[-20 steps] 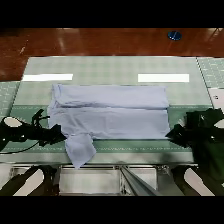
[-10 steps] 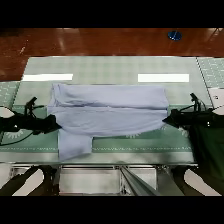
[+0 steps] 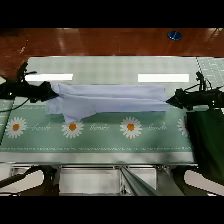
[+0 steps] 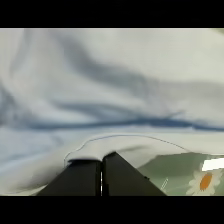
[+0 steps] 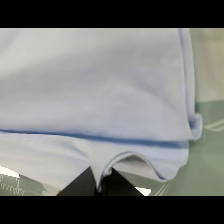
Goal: Fold the shirts.
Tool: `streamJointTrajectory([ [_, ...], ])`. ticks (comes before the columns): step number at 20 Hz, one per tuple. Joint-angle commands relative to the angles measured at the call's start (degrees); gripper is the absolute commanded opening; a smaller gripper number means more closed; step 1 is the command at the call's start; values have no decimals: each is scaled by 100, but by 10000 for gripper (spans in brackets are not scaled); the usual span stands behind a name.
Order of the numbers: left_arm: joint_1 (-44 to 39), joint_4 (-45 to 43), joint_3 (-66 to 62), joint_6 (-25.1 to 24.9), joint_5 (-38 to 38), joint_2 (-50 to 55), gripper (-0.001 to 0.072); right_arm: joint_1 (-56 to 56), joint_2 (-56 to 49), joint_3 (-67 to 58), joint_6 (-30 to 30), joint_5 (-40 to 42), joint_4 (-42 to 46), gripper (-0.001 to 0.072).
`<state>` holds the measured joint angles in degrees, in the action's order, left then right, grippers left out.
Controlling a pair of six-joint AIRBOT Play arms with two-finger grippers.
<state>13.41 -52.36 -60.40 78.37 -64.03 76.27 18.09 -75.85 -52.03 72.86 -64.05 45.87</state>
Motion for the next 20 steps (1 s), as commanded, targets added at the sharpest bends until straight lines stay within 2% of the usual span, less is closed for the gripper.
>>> streamJointTrajectory([
  [1,-188,59,-1266,295,-50,1005,20,-219,-643,-562,44,286,-131,21],
  [6,-221,57,-2417,398,-411,2087,20,-225,-1311,-1196,103,411,-369,21],
  [11,-291,354,-2723,313,136,2660,20,-225,-1703,-1325,98,874,-787,23],
  [12,-348,354,-2723,313,201,2732,21,-225,-1764,-1325,101,964,-890,86],
  [13,-407,354,-2723,328,201,2813,62,-225,-1805,-1325,101,1051,-1003,259],
  [14,-459,354,-2723,334,164,2879,281,-223,-1814,-1327,98,1104,-1054,394],
  [15,-474,337,-2723,337,94,2898,505,-216,-1788,-1342,92,1073,-1036,420],
  [17,-317,155,-2924,341,-433,2892,505,-4,-1633,-1469,81,726,-907,420],
  [20,343,-710,-3576,544,-1902,2758,505,772,-1088,-1622,129,-98,-520,420],
])
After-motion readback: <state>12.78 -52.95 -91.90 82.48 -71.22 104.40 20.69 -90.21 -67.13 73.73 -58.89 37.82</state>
